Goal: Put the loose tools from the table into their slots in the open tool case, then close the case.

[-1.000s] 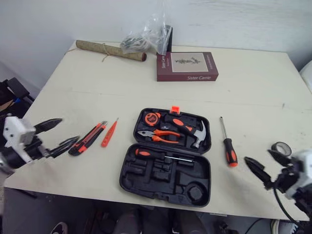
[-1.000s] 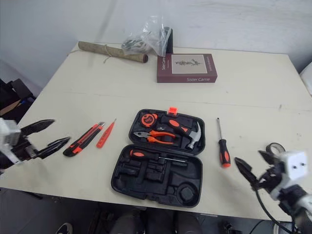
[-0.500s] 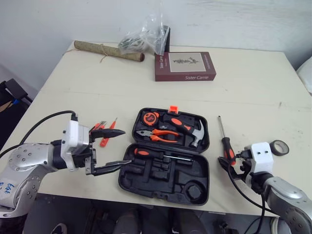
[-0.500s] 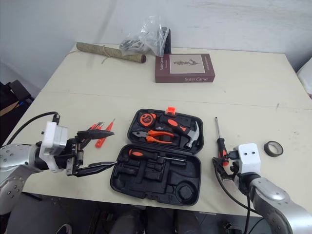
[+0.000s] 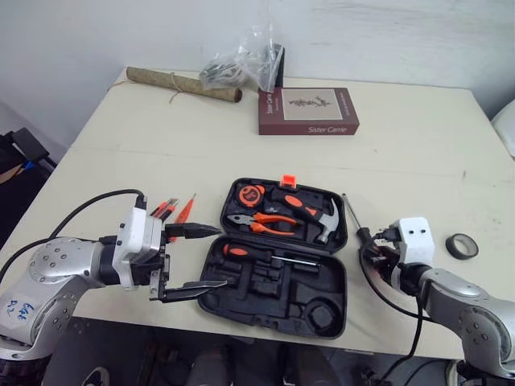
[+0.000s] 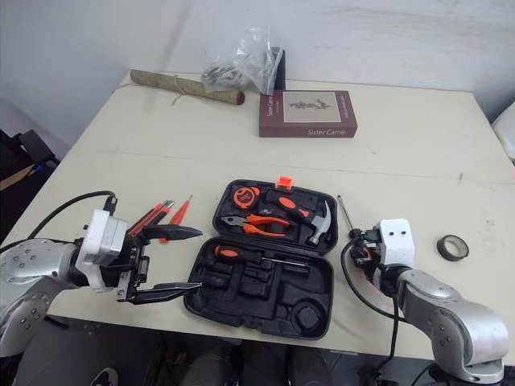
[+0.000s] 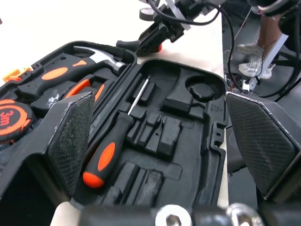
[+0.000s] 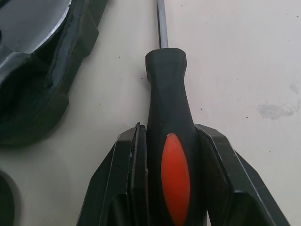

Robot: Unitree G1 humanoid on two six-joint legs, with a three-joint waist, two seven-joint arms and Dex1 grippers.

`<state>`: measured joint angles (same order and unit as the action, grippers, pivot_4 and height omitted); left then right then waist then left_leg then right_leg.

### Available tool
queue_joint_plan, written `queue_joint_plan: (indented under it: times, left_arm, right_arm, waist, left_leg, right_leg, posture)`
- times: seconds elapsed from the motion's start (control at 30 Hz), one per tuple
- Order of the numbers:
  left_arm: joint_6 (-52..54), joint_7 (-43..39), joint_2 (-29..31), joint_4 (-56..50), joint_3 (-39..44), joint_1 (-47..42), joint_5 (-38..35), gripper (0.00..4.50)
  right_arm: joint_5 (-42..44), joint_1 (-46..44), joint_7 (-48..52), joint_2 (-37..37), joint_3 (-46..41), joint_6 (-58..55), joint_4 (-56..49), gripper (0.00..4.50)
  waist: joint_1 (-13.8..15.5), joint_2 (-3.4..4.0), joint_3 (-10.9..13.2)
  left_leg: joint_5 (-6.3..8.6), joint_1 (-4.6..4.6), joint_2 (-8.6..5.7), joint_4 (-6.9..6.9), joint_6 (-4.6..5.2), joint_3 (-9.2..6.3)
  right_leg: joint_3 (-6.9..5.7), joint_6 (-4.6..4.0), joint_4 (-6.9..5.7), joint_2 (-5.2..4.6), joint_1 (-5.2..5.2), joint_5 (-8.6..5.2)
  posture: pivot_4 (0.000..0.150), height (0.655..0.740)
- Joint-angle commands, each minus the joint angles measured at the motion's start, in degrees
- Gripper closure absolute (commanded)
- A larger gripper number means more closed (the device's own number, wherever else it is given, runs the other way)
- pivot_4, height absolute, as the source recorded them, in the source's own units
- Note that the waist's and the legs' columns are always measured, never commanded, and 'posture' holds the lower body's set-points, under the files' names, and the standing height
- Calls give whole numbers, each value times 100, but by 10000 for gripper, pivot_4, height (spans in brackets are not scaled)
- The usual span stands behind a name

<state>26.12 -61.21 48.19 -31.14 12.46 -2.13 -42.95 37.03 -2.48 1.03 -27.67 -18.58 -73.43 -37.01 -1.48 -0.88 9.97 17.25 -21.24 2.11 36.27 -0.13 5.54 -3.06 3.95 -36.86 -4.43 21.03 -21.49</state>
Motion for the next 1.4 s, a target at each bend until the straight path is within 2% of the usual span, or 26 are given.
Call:
queue_joint_plan:
  times: [0.03, 0.13, 0.2, 0.3, 0.4, 0.5, 0.6, 0.77, 1.0, 1.4]
  left_arm:
    - [195, -14, 45, -152, 137, -53, -383, 0]
    - [148, -10, 15, -152, 130, -127, -361, 0]
    - [-195, -34, -68, -61, 159, -197, -111, 0]
    - [-943, -369, -172, 240, 177, -214, 313, 0]
    - [-1670, -823, -128, 731, 216, -125, 710, 0]
    - [-1921, -1156, 28, 940, 223, 0, 858, 0]
    - [-1658, -1331, 221, 716, 325, 368, 611, 0]
    - [-1311, -1359, 393, 609, 478, 734, 429, 0]
    - [-1203, -1239, 361, 393, 544, 955, 409, 0]
    - [-1159, -1108, 333, 319, 444, 948, 471, 0]
  right_arm:
    - [-688, 315, 214, -281, -310, 1176, 122, 34520]
    - [-1159, 455, 1419, -659, -229, 3303, 397, 34520]
    - [-936, 252, 2537, -1050, -109, 3920, 528, 34520]
    - [-456, -244, 4164, -2078, 348, 3808, 588, 34520]
    - [777, -1468, 4960, -2600, 974, 2585, 464, 34520]
    - [787, -2113, 5460, -3102, 1864, 1970, 348, 34520]
    - [669, -2509, 5423, -3054, 2715, 1548, 84, 34520]
    - [413, -2725, 4921, -2617, 3444, 1048, 12, 34520]
    - [-133, -2734, 4652, -2670, 3775, 969, 108, 34520]
    - [-325, -2581, 4764, -2860, 3740, 802, 127, 34520]
  waist:
    - [13, 3, 2]
    - [-3, 8, 6]
    - [-60, 13, 9]
    - [-117, 22, 15]
    - [-140, 15, 19]
    - [-112, 8, 20]
    - [-64, 3, 20]
    - [-20, 3, 20]
    - [-27, 4, 20]
    - [-29, 3, 20]
  left_leg:
    - [0, -3, -6, 0, 2, -2]
    - [-2, -5, -22, -1, 8, 0]
    - [-5, -1, -26, 0, 12, 13]
    - [-8, 13, -19, -1, 12, 26]
    - [-11, 12, 0, -3, 8, 21]
    - [-10, -2, 2, -1, 11, 11]
    - [-4, -16, 1, 5, 19, 3]
    - [11, -47, -9, 57, 34, -4]
    - [14, -78, -9, 84, 37, -19]
    - [14, -81, -9, 87, 38, -20]
  right_leg:
    - [1, 0, 0, -3, 1, 0]
    - [10, 2, 2, -7, 4, 1]
    - [21, 13, 1, -4, 5, 3]
    - [30, 14, -9, 2, 5, 3]
    - [25, 13, -10, 16, 8, 3]
    - [20, 12, -12, 12, 19, 3]
    - [19, 12, -5, 2, 20, 3]
    - [18, 12, -12, -13, 32, 4]
    - [5, 13, -16, -15, 47, 4]
    - [2, 13, -20, -13, 48, 4]
  posture:
    - [1500, 7400]
    - [1500, 7400]
    - [1500, 7400]
    - [1500, 7400]
    - [1500, 7400]
    - [1500, 7400]
    - [1500, 7400]
    - [1500, 7400]
    - [1500, 7400]
    - [1500, 7400]
